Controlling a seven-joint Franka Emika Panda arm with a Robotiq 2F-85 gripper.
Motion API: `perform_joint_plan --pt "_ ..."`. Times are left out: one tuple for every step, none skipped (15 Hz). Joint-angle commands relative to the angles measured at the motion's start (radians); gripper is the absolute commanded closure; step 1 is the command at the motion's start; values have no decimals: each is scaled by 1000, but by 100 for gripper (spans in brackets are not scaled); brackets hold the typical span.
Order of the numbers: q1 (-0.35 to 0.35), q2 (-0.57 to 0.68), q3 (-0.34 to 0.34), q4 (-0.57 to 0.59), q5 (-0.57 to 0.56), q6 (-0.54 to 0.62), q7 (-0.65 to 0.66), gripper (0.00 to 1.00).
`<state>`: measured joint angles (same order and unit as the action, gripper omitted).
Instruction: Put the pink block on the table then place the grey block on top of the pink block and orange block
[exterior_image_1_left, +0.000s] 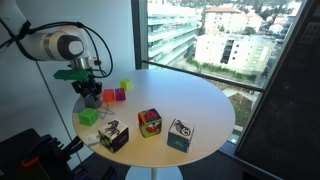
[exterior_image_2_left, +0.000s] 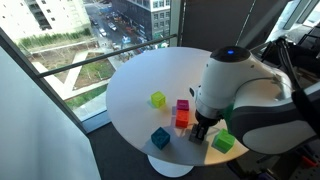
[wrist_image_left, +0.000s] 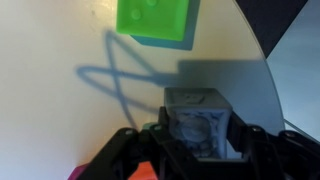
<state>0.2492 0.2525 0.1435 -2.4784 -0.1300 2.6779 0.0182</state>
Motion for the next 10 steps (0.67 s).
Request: perform_joint_plan --pt "-15 -45 16 14 10 -74 -10 69" --pt "-17 -52 18 19 13 -86 -14 69" --pt "-18 -57 19 25 14 -97 -17 69" --pt "-21 -61 21 35 18 -110 -25 69" --pt "-23 -64 22 45 22 -121 -30 69" --pt "-26 -67 23 53 24 -132 -34 69" --pt "-29 -69 23 64 26 -143 -39 69" --pt "-33 -69 25 77 30 -153 -50 69" --pt "-38 -66 26 92 34 -165 -64 69" --pt "-44 -61 28 108 39 -178 -83 69"
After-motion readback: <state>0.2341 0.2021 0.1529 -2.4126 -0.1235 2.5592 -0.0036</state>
